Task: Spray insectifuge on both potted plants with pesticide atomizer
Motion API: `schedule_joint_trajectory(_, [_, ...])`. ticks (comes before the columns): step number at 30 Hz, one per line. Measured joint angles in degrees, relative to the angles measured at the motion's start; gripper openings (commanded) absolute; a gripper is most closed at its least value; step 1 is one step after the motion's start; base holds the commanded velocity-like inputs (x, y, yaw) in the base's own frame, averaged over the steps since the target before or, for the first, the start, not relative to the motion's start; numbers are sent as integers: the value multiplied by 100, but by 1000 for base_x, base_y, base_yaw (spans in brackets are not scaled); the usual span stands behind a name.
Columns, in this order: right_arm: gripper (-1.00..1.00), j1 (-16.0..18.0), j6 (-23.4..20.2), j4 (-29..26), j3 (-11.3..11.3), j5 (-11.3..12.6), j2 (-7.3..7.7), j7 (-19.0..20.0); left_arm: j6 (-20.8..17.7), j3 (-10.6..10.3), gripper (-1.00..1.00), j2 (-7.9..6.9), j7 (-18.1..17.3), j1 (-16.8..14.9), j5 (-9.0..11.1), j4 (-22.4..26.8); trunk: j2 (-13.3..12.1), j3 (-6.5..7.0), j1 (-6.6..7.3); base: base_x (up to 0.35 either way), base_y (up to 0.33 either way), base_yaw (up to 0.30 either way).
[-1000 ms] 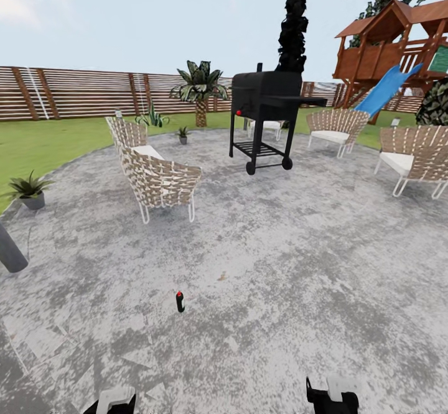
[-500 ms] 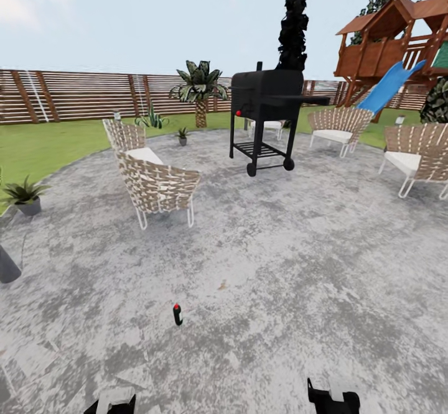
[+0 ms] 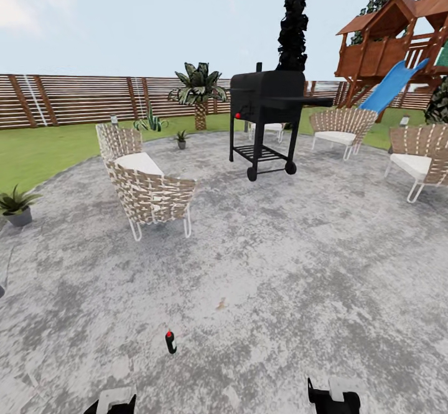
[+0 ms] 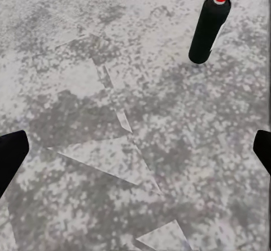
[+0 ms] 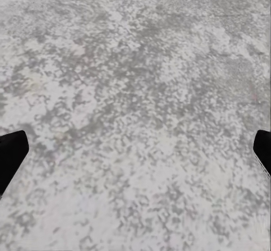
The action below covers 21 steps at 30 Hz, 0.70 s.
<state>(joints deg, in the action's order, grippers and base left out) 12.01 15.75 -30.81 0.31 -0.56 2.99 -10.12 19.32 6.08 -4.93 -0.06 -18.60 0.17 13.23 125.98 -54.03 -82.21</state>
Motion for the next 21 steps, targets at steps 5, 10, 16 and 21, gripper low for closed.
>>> schedule_joint_trajectory(5, [100,0,0,-1,0,0,0,-1,0,-5,100,0,2,0,-1,0,0,0,0,290,-154,0])
schedule_joint_trajectory(10, [100,0,0,-1,0,0,0,-1,0,-2,100,0,-2,0,-1,0,0,0,-1,263,-181,0])
schedule_joint_trajectory(16, [100,0,0,0,0,2,0,0,0,4,100,0,11,0,9,0,0,0,0,290,-136,0])
schedule_joint_trajectory(21, [100,0,0,1,0,0,0,1,0,5,100,-11,12,0,12,0,0,0,0,335,-16,0])
